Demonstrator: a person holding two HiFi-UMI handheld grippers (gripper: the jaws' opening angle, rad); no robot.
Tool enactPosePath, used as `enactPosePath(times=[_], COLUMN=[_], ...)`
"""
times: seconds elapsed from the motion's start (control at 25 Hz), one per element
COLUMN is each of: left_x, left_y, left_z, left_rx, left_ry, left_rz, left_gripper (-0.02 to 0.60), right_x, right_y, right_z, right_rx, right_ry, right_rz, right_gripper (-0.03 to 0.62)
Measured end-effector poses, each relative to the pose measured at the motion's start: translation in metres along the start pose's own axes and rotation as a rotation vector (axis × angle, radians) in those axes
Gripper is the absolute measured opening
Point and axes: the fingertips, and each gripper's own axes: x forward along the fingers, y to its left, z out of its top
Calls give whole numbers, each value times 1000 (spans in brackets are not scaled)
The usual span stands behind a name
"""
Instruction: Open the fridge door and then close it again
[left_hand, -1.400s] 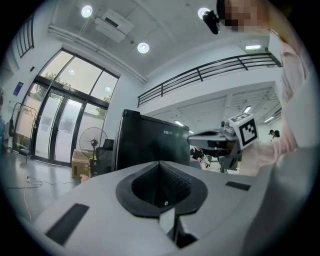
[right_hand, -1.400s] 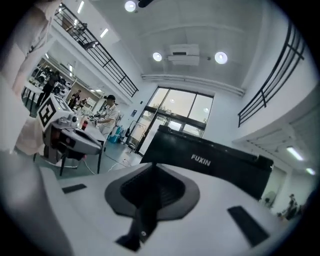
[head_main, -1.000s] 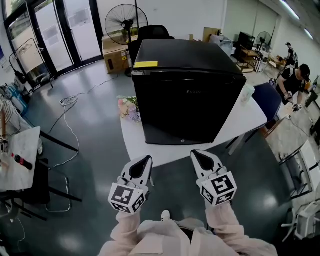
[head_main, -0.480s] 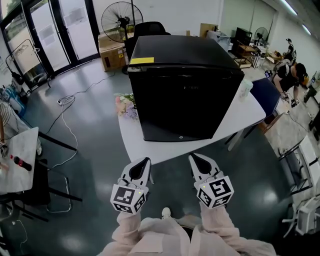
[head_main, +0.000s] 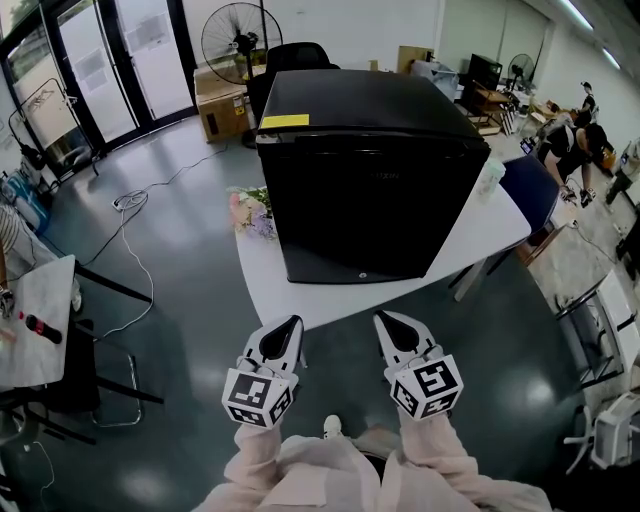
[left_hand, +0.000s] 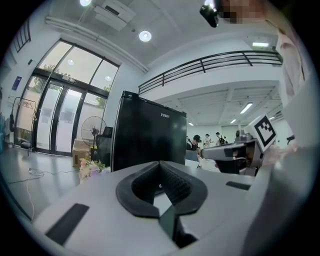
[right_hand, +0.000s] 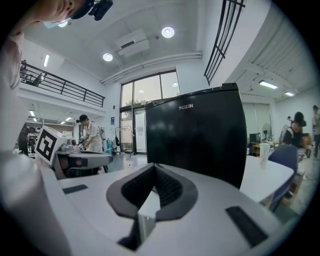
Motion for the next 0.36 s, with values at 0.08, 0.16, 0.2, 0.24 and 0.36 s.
enactPosePath(times=[0.08,0.16,0.2,0.24,0.36], left_x=[0,1,1,1,1], left_y=[2,4,5,6,9], left_z=[0,-1,-1,-2,-3], left_rx=[-3,-6,-7,-9,-17], left_ry=[0,0,2,3,6], left_rz=[2,4,6,9,19], left_gripper=[11,11,11,11,11], right_x=[1,3,3,4,7], right_y=[0,1,2,4,9], right_z=[-1,-1,-1,-1,-4], right_rx=[0,2,3,5,9], right_ry=[2,0,-2,-4,-3], right_rz=[2,7,11,15,29], right_gripper=[8,8,8,8,8])
